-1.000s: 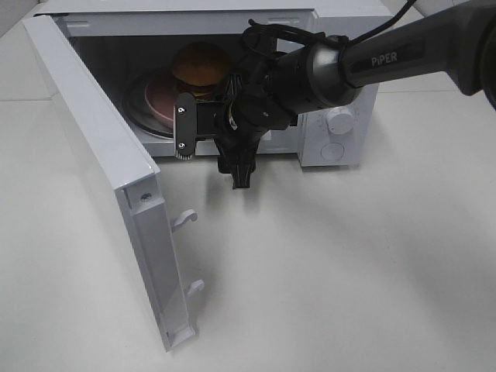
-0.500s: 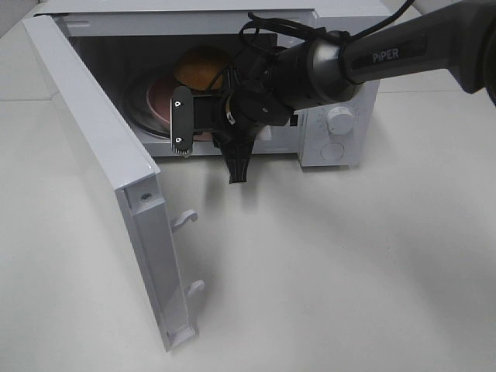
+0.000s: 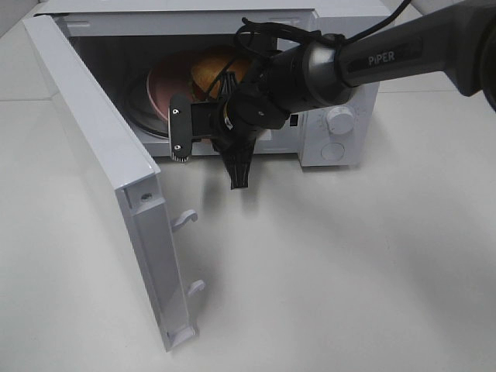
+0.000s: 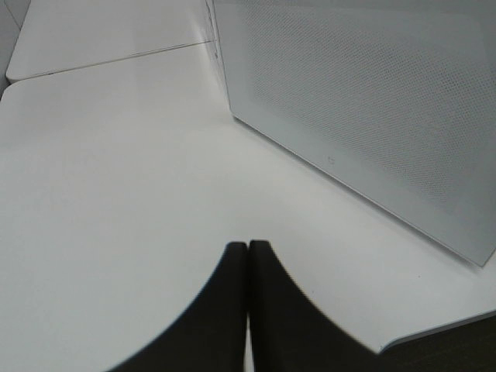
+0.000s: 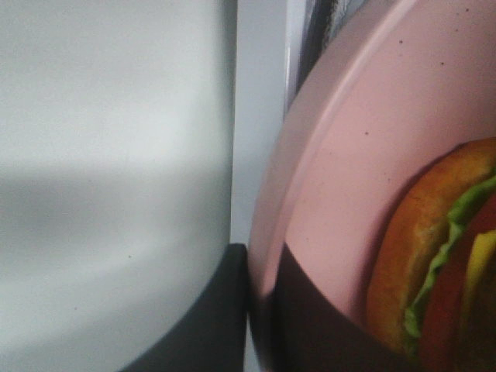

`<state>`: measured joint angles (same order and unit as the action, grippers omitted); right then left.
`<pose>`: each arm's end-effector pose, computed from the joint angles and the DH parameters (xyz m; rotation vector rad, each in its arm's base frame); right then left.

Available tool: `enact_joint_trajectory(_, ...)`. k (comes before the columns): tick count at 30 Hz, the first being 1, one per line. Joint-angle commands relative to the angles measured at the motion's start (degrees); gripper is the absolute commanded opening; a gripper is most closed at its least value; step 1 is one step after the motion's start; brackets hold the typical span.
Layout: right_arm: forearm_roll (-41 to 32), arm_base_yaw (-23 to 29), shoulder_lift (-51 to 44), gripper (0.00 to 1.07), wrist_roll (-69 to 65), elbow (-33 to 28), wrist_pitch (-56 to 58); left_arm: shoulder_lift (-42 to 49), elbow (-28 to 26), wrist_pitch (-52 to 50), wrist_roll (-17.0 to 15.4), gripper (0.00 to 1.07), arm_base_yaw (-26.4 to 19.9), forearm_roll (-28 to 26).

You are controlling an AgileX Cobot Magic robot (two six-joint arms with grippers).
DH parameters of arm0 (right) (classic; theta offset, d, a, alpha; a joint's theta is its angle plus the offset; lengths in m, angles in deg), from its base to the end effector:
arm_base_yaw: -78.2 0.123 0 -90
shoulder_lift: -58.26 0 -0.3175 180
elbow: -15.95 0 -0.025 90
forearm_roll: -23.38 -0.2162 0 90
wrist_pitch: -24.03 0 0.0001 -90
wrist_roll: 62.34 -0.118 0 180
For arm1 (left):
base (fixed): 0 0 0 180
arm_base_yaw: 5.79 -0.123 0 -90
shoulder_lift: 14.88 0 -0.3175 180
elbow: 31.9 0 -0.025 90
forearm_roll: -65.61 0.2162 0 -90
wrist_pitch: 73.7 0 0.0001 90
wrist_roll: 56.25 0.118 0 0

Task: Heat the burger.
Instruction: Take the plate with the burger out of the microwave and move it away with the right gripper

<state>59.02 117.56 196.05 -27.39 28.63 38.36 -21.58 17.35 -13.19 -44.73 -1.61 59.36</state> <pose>0.4022 0.3078 0.1472 -1.9297 1.4591 -0.4198 -0.0456 -0.0079 0.2496 0.2821 2.0085 -0.0495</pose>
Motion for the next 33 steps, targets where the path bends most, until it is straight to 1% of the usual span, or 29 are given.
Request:
enact_joint_trajectory(1,-0.86,-0.57,-0.92,0.00,0.34,-0.17,3.90,1.15,0.17,-0.80,-0.57,0.00,-0.06,-0.40)
enact_joint_trajectory(6,-3.15,-0.57,-2.98,0.00,4.24,-0.17,4.01,1.15,0.17,-0.80,-0.57,0.00,-0.06,-0.40)
enact_joint_trajectory(7,-4.64,-0.52,-3.84,0.00,6.76,-0.17,4.81,1.15,0.17,-0.80,-0.57,0.00,-0.06,-0.40)
enact_joint_trajectory(11,-6.53,0.06,-4.93,0.00,11.23,-0.34,7.33,1.15,0.17,-0.80,-0.57,0.00,-0.06,-0.40)
enact_joint_trajectory(13,-7.96,0.80,-6.88,0.00,17.07,-2.64,7.45,1.15,0.17,-0.80,-0.57,0.00,-0.06,-0.40)
enact_joint_trajectory(16,-8.08,0.97,-7.39,0.00,17.76,-3.27,7.16,1.15,0.17,-0.80,-0.57,0.00,-0.06,-0.40)
enact_joint_trajectory(18,-8.02,1.49,-9.80,0.00,18.33,-6.42,5.79,1.15,0.17,-0.80,-0.57,0.00,-0.06,-0.40)
enact_joint_trajectory(21,-8.02,1.49,-10.43,0.00,18.33,-7.28,5.21,1.15,0.17,-0.80,-0.57,0.00,-0.06,-0.40)
enact_joint_trajectory(23,-8.02,1.49,-12.95,0.00,19.54,-10.37,4.64,1.15,0.17,-0.80,-0.57,0.00,-0.06,-0.40)
enact_joint_trajectory(24,-8.02,1.49,-12.95,0.00,19.54,-10.37,4.64,1.15,0.17,-0.80,-0.57,0.00,-0.06,-0.40)
enact_joint_trajectory(25,-8.02,1.49,-14.27,0.00,20.45,-12.03,4.53,1.15,0.17,-0.80,-0.57,0.00,-0.06,-0.40)
enact_joint_trajectory(28,-8.02,1.49,-15.01,0.00,20.97,-12.95,4.53,1.15,0.17,-0.80,-0.57,0.00,-0.06,-0.40)
enact_joint_trajectory(30,-7.73,1.49,-17.42,0.00,22.92,-16.27,4.35,1.15,0.17,-0.80,-0.57,0.00,-0.06,-0.40)
enact_joint_trajectory(31,-7.73,1.49,-17.42,0.00,22.92,-16.27,4.35,1.15,0.17,-0.80,-0.57,0.00,-0.06,-0.40)
enact_joint_trajectory(33,-7.39,1.49,-19.31,0.00,23.03,-18.62,3.55,1.15,0.17,-0.80,-0.57,0.00,-0.06,-0.40)
